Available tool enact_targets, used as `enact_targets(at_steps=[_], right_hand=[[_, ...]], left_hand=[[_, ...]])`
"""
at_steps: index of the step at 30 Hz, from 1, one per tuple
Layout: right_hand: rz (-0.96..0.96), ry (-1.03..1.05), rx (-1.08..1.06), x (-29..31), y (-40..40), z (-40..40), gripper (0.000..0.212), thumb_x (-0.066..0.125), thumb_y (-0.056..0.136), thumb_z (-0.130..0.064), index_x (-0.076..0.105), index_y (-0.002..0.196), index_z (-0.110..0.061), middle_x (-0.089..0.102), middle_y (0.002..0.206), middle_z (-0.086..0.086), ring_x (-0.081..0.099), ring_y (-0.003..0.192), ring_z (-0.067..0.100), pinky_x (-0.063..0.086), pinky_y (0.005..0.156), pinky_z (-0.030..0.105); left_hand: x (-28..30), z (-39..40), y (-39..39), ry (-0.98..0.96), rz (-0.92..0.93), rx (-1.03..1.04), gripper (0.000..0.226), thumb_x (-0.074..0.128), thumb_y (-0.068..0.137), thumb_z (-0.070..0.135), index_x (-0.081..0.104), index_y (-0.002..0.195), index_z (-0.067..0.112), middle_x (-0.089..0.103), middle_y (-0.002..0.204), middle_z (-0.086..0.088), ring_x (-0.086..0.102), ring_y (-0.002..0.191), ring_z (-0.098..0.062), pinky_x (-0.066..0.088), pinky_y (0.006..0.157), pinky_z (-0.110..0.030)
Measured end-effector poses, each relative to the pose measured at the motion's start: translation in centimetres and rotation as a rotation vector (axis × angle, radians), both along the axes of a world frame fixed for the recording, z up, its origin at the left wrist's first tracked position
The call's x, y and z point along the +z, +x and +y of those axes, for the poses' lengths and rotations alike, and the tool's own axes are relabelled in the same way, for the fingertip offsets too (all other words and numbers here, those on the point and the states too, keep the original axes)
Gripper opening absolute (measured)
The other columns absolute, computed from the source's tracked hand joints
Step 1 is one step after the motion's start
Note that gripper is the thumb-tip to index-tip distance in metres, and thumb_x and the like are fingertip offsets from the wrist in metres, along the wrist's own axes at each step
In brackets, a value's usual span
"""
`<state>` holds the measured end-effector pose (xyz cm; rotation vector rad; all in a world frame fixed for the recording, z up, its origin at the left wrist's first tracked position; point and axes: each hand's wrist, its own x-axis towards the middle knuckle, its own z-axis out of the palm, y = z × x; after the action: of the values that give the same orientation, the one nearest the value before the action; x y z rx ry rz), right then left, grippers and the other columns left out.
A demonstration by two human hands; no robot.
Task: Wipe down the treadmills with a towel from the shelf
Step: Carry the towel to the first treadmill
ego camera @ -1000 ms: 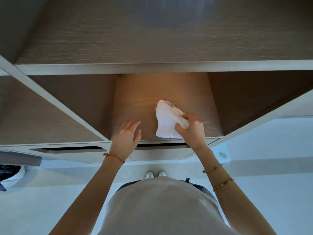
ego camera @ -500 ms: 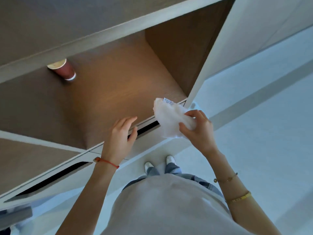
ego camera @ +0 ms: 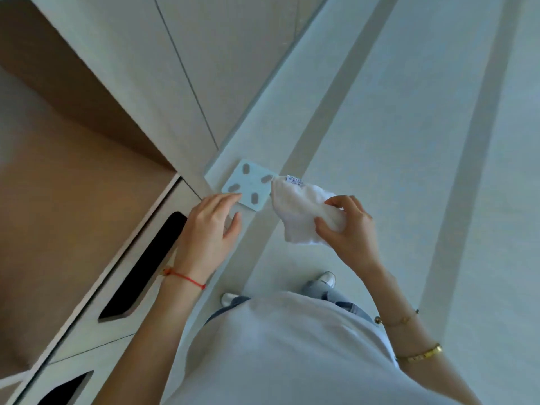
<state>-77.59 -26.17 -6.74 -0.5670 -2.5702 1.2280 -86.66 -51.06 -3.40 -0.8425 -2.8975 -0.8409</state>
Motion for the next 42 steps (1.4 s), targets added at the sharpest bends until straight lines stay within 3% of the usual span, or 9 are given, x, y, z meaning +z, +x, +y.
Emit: enact_targets(at_steps=[17, 27, 34, 42], right_hand=[[-0.059, 0.054, -0.554, 1.0, 13.0, 26.8, 0.034, 0.077, 0.074, -0.021, 0.061, 0.104, -0.018, 0.055, 0.099, -0.009, 0.049, 0.078, 0.005, 0.035, 0.067, 0.003], [-0.041, 0.048, -0.851, -0.6, 13.1, 40.3, 0.035, 0.073, 0.071, -0.026, 0.061, 0.103, -0.02, 0.057, 0.1, -0.01, 0.052, 0.078, 0.006, 0.033, 0.068, 0.001], [-0.044, 0.05, -0.996, -0.1, 12.2, 54.0, 0.033, 0.076, 0.072, -0.018, 0.062, 0.102, -0.015, 0.059, 0.1, -0.006, 0.055, 0.078, 0.014, 0.034, 0.067, 0.002], [-0.008, 0.013, -1.209, 0.8, 13.4, 66.9, 0.03, 0.073, 0.074, -0.02, 0.061, 0.101, -0.02, 0.057, 0.099, -0.011, 0.053, 0.082, 0.007, 0.035, 0.069, 0.001]], left_hand=[[-1.1, 34.6, 0.2, -0.012, -0.042, -0.551, 0.032, 0.063, 0.093, 0.009, 0.065, 0.124, 0.005, 0.068, 0.121, -0.01, 0.062, 0.112, -0.027, 0.046, 0.099, -0.033], [-2.3, 54.2, -2.7, -0.047, -0.045, -0.806, 0.031, 0.063, 0.094, 0.011, 0.065, 0.124, 0.009, 0.067, 0.12, -0.007, 0.061, 0.112, -0.027, 0.049, 0.099, -0.043], [-1.4, 71.8, -4.8, -0.042, -0.014, -0.967, 0.031, 0.064, 0.092, 0.009, 0.066, 0.123, 0.007, 0.068, 0.117, -0.009, 0.063, 0.109, -0.03, 0.05, 0.097, -0.043], [-0.1, 90.4, -4.2, -0.034, 0.023, -1.162, 0.032, 0.064, 0.093, 0.011, 0.065, 0.125, 0.011, 0.068, 0.119, -0.005, 0.061, 0.11, -0.025, 0.049, 0.097, -0.039]])
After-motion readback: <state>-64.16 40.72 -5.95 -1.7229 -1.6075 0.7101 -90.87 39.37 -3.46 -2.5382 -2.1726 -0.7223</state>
